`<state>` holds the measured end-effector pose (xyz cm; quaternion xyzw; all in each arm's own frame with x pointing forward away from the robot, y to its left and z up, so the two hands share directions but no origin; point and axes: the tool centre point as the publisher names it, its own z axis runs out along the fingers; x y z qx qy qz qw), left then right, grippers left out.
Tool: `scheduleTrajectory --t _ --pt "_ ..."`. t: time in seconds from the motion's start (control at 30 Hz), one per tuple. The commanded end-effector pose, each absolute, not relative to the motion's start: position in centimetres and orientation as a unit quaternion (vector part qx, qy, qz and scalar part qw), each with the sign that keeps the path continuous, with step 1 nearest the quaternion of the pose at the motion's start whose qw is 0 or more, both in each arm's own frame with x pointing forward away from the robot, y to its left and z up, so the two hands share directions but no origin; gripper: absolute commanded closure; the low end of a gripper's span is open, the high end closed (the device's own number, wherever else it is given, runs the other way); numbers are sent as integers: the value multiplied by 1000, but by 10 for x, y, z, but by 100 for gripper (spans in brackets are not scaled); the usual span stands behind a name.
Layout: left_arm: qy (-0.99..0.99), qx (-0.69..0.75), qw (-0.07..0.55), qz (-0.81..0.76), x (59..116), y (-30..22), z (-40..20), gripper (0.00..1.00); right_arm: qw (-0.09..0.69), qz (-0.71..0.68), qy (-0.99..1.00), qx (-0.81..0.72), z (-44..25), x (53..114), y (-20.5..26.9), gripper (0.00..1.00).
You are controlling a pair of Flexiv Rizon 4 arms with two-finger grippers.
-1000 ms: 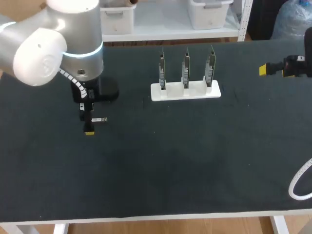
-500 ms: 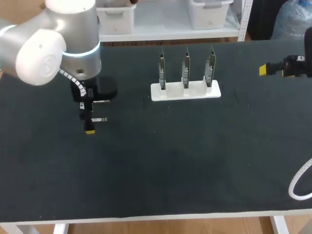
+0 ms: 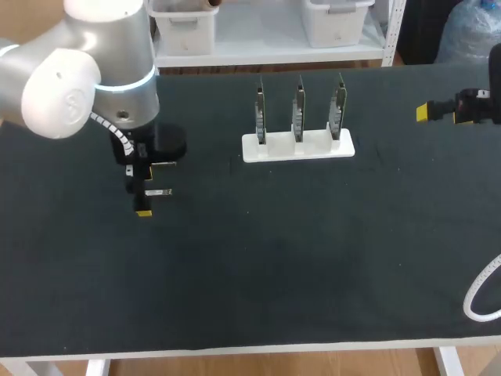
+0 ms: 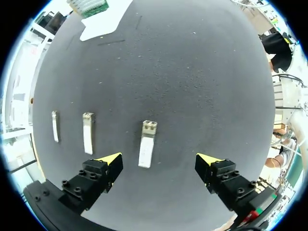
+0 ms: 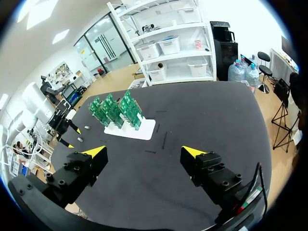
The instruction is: Pick up the optical module with the left hand, and insert it into the network port with the right hand.
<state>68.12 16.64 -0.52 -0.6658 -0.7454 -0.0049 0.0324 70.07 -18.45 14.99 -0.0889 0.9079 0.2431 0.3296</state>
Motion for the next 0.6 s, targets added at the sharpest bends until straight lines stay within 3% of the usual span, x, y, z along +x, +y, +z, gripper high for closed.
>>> scheduleTrajectory --t 0.03,0.6 --pt "-744 -667 43 0 684 160 -13 0 330 241 908 -88 151 700 -184 0" --pt "-747 -663 45 -9 686 163 -12 0 330 241 908 -88 151 700 -184 0"
